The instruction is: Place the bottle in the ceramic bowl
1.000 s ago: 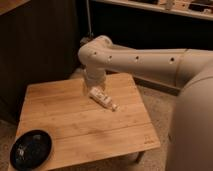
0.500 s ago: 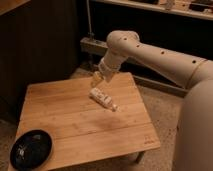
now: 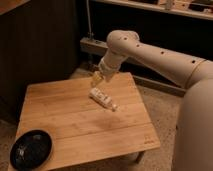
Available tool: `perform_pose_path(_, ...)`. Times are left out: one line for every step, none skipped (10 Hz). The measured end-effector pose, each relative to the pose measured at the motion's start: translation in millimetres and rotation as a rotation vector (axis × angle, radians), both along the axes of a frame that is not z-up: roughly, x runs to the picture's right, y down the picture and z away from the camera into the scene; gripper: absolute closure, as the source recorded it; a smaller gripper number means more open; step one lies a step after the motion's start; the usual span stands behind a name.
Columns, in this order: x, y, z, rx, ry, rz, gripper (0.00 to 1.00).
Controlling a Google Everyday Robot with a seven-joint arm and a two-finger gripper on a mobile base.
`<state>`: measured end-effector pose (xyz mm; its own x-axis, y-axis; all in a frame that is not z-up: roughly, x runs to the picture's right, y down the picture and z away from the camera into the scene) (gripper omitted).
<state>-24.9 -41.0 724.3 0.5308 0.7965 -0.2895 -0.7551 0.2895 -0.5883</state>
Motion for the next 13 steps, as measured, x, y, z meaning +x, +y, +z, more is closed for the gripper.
perform_pose_path(-1,0,0.0,0.000,-0.001,-0.001,0.35)
perform_pose_path(-2,0,0.0,0.000,-0.003,-0.003,0.35)
perform_pose_path(-3,0,-0.1,0.000,-0.003,-0.003,0.35)
perform_pose_path(-2,0,0.0,0.000,-0.002,-0.003,0.35)
perform_pose_path(-3,0,-0.1,0.000,-0.003,-0.003,0.35)
perform_pose_path(-3,0,-0.2,0.000,-0.004,-0.003,0.35)
perform_pose_path(-2,0,-0.1,-0.004,-0.009,-0.010,0.35)
perform_pose_path(-3,-2,3.3,0.002,-0.014,-0.045,0.35)
perform_pose_path(-7,-2,9.4,0.017,-0.037,-0.101,0.35)
perform_pose_path(-9,0,24.4,0.060,-0.098,-0.218,0.35)
perform_pose_path(-5,2,35.7,0.077,-0.106,-0.270,0.35)
perform_pose_path(-6,6,48.0,0.092,-0.106,-0.319,0.35)
perform_pose_path(-8,9,60.3,0.103,-0.096,-0.350,0.35)
